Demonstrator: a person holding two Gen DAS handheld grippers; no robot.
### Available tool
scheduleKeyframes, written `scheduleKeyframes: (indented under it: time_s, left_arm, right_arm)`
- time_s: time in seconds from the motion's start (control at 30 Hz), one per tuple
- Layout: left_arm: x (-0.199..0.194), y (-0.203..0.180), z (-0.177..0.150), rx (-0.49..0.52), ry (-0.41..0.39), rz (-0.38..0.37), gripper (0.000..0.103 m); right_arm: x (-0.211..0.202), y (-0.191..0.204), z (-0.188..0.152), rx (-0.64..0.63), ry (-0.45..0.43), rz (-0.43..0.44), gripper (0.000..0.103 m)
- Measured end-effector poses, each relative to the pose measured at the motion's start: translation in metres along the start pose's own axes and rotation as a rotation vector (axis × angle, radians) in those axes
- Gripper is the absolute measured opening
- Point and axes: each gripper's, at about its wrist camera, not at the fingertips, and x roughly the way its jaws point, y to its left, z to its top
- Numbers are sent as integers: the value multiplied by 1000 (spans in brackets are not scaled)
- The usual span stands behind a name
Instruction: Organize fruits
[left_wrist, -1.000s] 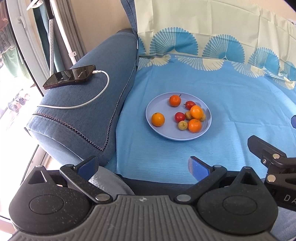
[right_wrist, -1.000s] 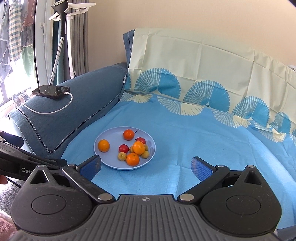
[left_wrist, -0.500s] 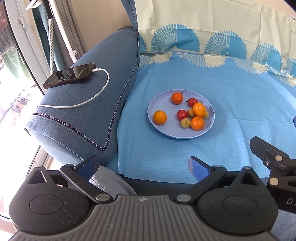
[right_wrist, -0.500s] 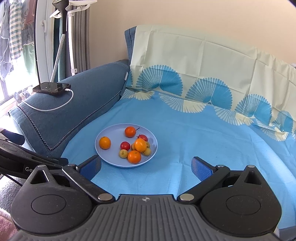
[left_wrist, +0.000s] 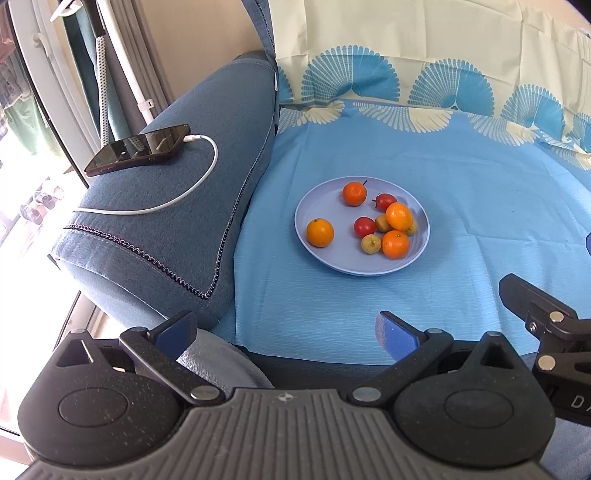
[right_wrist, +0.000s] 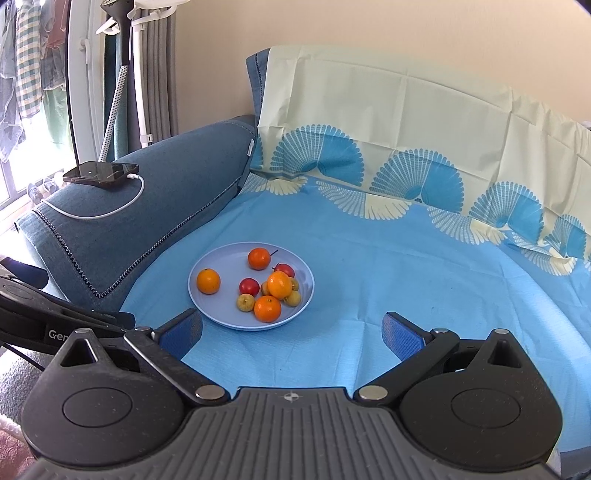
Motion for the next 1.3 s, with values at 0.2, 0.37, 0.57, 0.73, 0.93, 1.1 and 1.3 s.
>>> scheduleKeyframes:
  time_s: [0.2,0.37,0.57,0.73,0.93,1.1,1.3]
  left_arm:
    - [0,0,0,0,0,0,103]
    - [1,1,0,0,1,-1,103]
    - [1,0,0,-1,2,-1,103]
    - [2,1,0,-5,3,-1,103]
    - [2,1,2,-4,4,-2,103]
    - [3,1,3,-8,10,-1,103]
    - [4,2,10,-9,0,6,103]
  right_arm:
    - [0,0,-1,0,0,1,102]
    - [0,-1,-1,-1,0,1,102]
    - [1,0,0,1,2,0,102]
    - [1,1,-2,-4,2,1,102]
    - [2,1,-2,-5,3,1,102]
    - [2,1,-2,-10,5,3,102]
    - [4,1,-1,-13,8,4,102]
